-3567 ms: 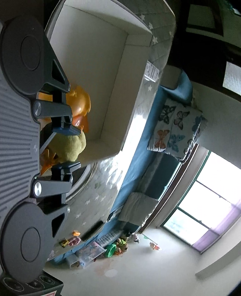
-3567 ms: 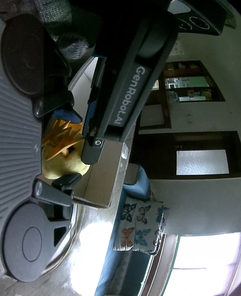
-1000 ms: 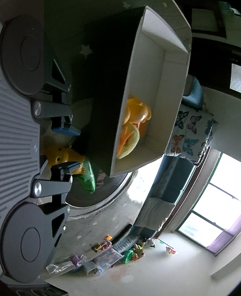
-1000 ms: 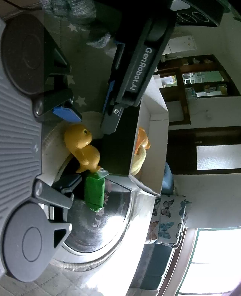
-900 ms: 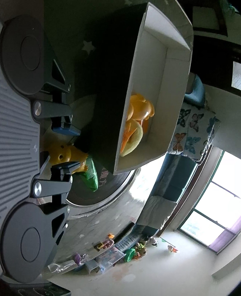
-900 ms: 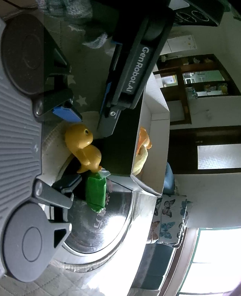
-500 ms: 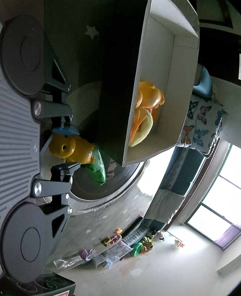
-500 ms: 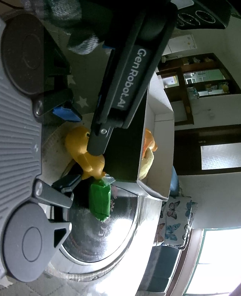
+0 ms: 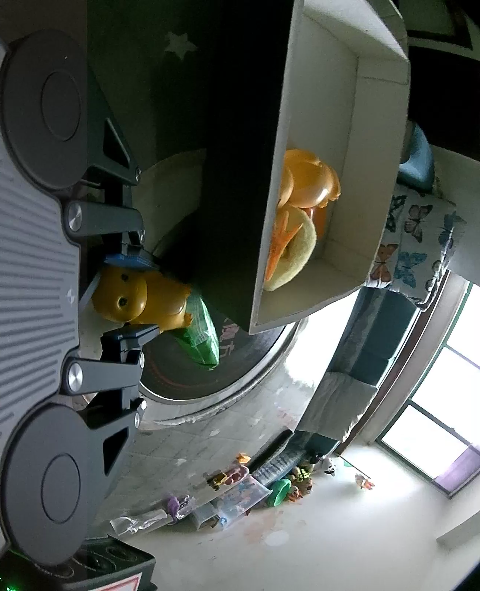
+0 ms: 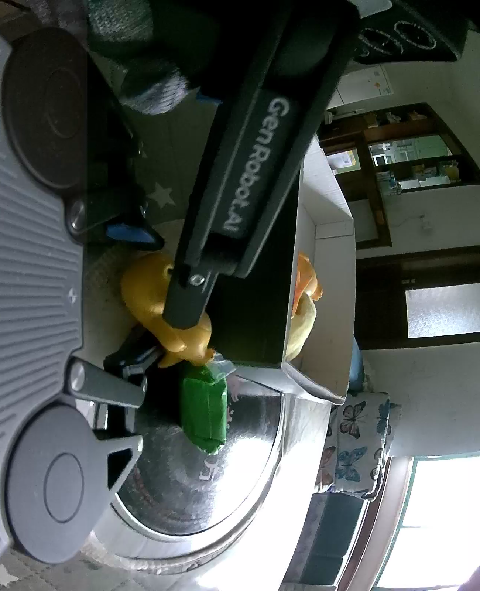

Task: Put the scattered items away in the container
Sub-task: 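Close the left gripper on the small yellow rubber duck, then carry the small duck into the white box and open the left gripper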

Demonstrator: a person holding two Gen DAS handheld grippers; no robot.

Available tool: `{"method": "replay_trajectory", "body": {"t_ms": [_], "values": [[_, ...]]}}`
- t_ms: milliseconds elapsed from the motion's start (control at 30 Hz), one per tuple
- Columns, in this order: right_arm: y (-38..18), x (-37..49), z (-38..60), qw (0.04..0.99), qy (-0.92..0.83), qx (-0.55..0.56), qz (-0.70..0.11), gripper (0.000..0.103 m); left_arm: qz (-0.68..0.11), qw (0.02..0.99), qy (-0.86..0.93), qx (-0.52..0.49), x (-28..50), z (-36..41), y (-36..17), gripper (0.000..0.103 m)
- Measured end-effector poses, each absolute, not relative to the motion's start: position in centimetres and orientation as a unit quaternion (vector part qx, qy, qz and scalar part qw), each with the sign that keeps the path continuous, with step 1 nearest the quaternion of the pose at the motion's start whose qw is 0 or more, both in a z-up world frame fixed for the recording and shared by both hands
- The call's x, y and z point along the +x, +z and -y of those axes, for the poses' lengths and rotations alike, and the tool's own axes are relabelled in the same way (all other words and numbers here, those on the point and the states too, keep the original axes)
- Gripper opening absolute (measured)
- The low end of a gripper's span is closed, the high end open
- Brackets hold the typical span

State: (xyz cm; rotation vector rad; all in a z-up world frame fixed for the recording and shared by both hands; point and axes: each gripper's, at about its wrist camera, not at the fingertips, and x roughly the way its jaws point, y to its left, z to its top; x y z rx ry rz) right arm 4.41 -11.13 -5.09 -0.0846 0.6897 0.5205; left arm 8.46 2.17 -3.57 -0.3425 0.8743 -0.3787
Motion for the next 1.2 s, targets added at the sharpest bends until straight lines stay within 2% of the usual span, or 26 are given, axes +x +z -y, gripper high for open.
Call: {"method": "replay_trajectory", "body": {"t_ms": [233,367,833,1200], "values": [[-5.1,4.1,10.8,0.911,0.248,-0.044,-0.328,0.045,-0.419,0.873,-0.192,-0.160,8.2,-2.0,-3.5,0.030],[-4.9,3.8,10.8,0.913,0.245,-0.043,-0.324,0.044,-0.412,0.876,-0.195,-0.158,7.7,-2.0,-3.1,0.027],[-1.3,2.8,9.6,0.919,0.265,-0.058,-0.285,0.044,-0.370,0.898,-0.183,-0.153,5.9,-3.2,0.6,0.028],[1.5,6.1,6.3,0.922,0.291,-0.078,-0.242,0.043,-0.332,0.919,-0.148,-0.154,8.1,-6.4,3.6,0.027]]}}
